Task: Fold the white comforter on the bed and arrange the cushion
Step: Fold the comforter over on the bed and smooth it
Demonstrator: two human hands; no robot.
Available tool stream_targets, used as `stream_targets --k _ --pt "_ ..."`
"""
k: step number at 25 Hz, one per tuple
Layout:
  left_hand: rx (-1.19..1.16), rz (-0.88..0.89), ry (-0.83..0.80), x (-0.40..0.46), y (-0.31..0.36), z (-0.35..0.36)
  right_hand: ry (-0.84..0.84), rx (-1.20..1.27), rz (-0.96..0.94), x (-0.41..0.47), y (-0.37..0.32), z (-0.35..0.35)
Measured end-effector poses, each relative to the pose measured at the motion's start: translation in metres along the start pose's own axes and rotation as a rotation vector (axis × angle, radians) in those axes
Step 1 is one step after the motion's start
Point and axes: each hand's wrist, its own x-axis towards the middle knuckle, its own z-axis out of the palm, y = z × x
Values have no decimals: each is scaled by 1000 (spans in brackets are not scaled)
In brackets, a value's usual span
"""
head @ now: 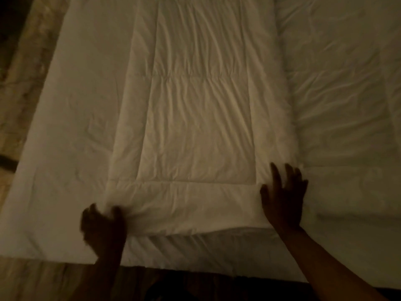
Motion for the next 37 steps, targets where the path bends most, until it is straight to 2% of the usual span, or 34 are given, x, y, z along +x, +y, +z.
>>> stream_targets --k 1,2,4,6,10,16,20,21,23,25,26,28,31,34,37 --pt "134 184 -25 -7 12 7 -10 -55 -114 0 -3 5" --pt "306 334 -125 -11 17 21 -51 -95 -197 -3 -3 11" --pt "385 515 -270 -26 36 46 -113 -127 -256 -6 10 22" --pt "418 502 -268 -41 37 72 -141 -122 -253 -9 35 28" --pt "446 364 -345 -58 26 81 -158 -35 -263 -26 67 33" --pt "319 155 -419 -93 69 81 -213 86 -182 -49 84 28" --pt "178 294 -360 -130 120 77 -248 92 -151 -58 80 21" --pt "148 392 -330 -141 131 79 -243 96 -143 -58 79 19" --pt "237 734 -291 -162 149 87 -207 132 -106 -56 76 13" --pt "345 1009 -328 -180 160 99 -159 138 -38 -52 72 8" --pt "394 1071 -375 -188 161 105 -135 130 -25 -51 69 6" --pt "485 1123 -468 -203 150 118 -117 113 -62 -53 70 7" --pt "538 1103 -543 -212 123 121 -195 137 -132 -68 79 10" --pt "502 1105 -533 -205 122 114 -314 186 -113 -69 84 2" --pt "389 1061 -469 -202 150 113 -407 303 -64 -50 87 -10"
